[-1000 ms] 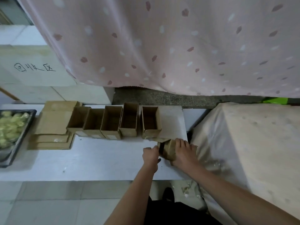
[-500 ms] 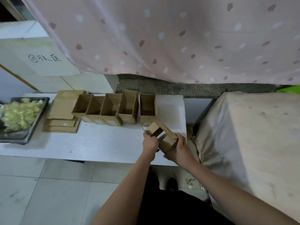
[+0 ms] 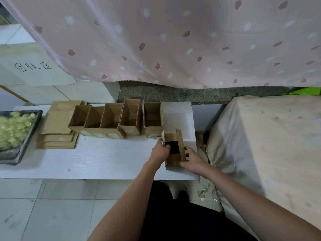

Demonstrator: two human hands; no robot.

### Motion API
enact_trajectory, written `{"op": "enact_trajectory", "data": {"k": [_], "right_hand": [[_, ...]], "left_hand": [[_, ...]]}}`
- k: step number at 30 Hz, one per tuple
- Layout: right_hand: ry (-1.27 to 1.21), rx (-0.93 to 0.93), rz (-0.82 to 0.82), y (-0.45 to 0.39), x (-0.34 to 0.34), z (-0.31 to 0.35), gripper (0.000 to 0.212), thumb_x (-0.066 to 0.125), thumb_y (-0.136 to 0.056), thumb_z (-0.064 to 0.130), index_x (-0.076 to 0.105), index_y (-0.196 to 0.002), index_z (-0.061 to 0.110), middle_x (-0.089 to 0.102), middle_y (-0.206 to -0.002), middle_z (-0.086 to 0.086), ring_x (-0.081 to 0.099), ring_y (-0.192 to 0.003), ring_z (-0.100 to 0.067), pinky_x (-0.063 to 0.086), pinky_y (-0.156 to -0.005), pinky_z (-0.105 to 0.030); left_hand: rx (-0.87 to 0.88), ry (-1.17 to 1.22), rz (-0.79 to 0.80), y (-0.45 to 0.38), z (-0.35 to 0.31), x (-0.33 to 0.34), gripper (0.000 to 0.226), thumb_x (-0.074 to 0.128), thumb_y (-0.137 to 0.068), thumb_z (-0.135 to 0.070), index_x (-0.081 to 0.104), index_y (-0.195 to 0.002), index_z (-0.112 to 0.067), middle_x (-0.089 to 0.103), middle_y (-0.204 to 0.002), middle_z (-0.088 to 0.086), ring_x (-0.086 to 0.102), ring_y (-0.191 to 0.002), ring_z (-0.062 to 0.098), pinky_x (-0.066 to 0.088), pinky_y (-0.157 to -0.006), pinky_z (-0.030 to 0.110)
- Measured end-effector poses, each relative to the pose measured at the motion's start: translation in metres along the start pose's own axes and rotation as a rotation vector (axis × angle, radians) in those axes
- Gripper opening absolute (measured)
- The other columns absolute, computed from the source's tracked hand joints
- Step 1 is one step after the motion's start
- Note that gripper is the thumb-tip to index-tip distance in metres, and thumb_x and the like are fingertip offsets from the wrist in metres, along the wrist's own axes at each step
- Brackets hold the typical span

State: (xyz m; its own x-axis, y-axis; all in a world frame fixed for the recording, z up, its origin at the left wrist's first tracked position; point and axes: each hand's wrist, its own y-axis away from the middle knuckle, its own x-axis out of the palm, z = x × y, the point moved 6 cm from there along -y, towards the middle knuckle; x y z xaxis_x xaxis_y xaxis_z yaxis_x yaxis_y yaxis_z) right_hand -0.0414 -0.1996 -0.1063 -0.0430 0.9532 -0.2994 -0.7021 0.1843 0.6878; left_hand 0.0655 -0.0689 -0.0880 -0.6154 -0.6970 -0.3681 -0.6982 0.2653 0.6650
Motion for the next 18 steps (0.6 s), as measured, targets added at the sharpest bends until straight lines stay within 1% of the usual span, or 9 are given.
{"op": "enact_trajectory", "data": {"k": [2,3,5,8,10,11,13,15,18], "right_hand": [[-0.015,0.009,0.01,0.001,-0.004,0.008,0.122,0.076,-0.054,0.071,0.016,-0.154,0.034,0.055,-0.132,0.006,0.053,-0.116,-0.013,0.044,-0.098,-0.031],[-0.016,0.021,-0.008,0.0,-0.007,0.011,0.123,0.075,-0.058,0.073,0.012,-0.156,0.032,0.05,-0.142,0.003,0.05,-0.122,-0.016,0.041,-0.099,-0.03],[-0.012,0.053,-0.078,-0.001,-0.015,0.017,0.112,0.067,-0.073,0.073,0.011,-0.158,0.026,0.036,-0.157,-0.004,0.042,-0.138,-0.024,0.039,-0.106,-0.035],[-0.031,0.09,-0.157,-0.004,-0.023,0.032,0.095,0.057,-0.087,0.068,0.019,-0.157,0.016,0.034,-0.157,-0.008,0.039,-0.14,-0.029,0.04,-0.105,-0.04],[0.001,0.099,-0.184,-0.004,-0.025,0.044,0.078,0.057,-0.091,0.061,0.037,-0.147,0.009,0.05,-0.142,-0.01,0.053,-0.122,-0.027,0.047,-0.087,-0.034],[0.03,0.093,-0.196,-0.005,-0.025,0.049,0.066,0.057,-0.093,0.056,0.047,-0.135,0.007,0.057,-0.126,-0.011,0.058,-0.106,-0.025,0.046,-0.075,-0.031],[0.068,0.086,-0.21,-0.005,-0.024,0.055,0.047,0.059,-0.095,0.049,0.058,-0.114,0.006,0.059,-0.099,-0.009,0.056,-0.084,-0.023,0.038,-0.057,-0.028],[0.079,0.097,-0.229,-0.004,-0.024,0.055,0.036,0.059,-0.096,0.044,0.056,-0.1,0.008,0.055,-0.09,-0.008,0.053,-0.079,-0.024,0.032,-0.051,-0.027],[0.111,0.103,-0.25,-0.003,-0.027,0.054,0.03,0.055,-0.1,0.039,0.05,-0.093,0.01,0.048,-0.079,-0.003,0.048,-0.071,-0.02,0.029,-0.05,-0.028]], "left_hand": [[-0.002,0.016,0.003,-0.002,0.0,0.0,0.054,0.045,-0.102,-0.027,0.028,-0.154,-0.024,0.054,-0.139,0.012,0.054,-0.121,0.032,0.049,-0.102,0.05],[-0.005,0.021,0.006,-0.002,0.0,0.0,0.054,0.045,-0.102,-0.029,0.028,-0.154,-0.024,0.053,-0.14,0.012,0.054,-0.122,0.032,0.049,-0.102,0.05],[-0.011,0.027,0.016,-0.003,0.0,0.0,0.054,0.045,-0.102,-0.033,0.029,-0.154,-0.024,0.053,-0.141,0.011,0.054,-0.122,0.032,0.051,-0.099,0.047],[-0.016,0.027,0.031,-0.004,-0.002,0.0,0.053,0.047,-0.101,-0.036,0.033,-0.151,-0.024,0.054,-0.136,0.01,0.055,-0.112,0.028,0.052,-0.081,0.038],[-0.019,0.007,0.042,-0.005,-0.005,0.001,0.05,0.049,-0.101,-0.037,0.037,-0.147,-0.021,0.055,-0.13,0.009,0.055,-0.107,0.026,0.051,-0.074,0.036],[-0.02,-0.009,0.045,-0.004,-0.007,0.002,0.048,0.05,-0.101,-0.036,0.04,-0.144,-0.019,0.056,-0.126,0.008,0.055,-0.105,0.027,0.051,-0.074,0.037],[-0.026,-0.051,0.042,-0.004,-0.01,0.003,0.041,0.051,-0.102,-0.035,0.045,-0.137,-0.014,0.057,-0.117,0.008,0.056,-0.102,0.027,0.054,-0.077,0.04],[-0.035,-0.077,0.03,-0.005,-0.012,0.004,0.036,0.051,-0.103,-0.033,0.051,-0.131,-0.011,0.061,-0.116,0.009,0.059,-0.101,0.029,0.057,-0.083,0.043],[-0.044,-0.071,0.03,-0.004,-0.014,0.005,0.033,0.047,-0.105,-0.029,0.055,-0.129,-0.008,0.064,-0.121,0.015,0.062,-0.106,0.033,0.058,-0.088,0.047]]}}
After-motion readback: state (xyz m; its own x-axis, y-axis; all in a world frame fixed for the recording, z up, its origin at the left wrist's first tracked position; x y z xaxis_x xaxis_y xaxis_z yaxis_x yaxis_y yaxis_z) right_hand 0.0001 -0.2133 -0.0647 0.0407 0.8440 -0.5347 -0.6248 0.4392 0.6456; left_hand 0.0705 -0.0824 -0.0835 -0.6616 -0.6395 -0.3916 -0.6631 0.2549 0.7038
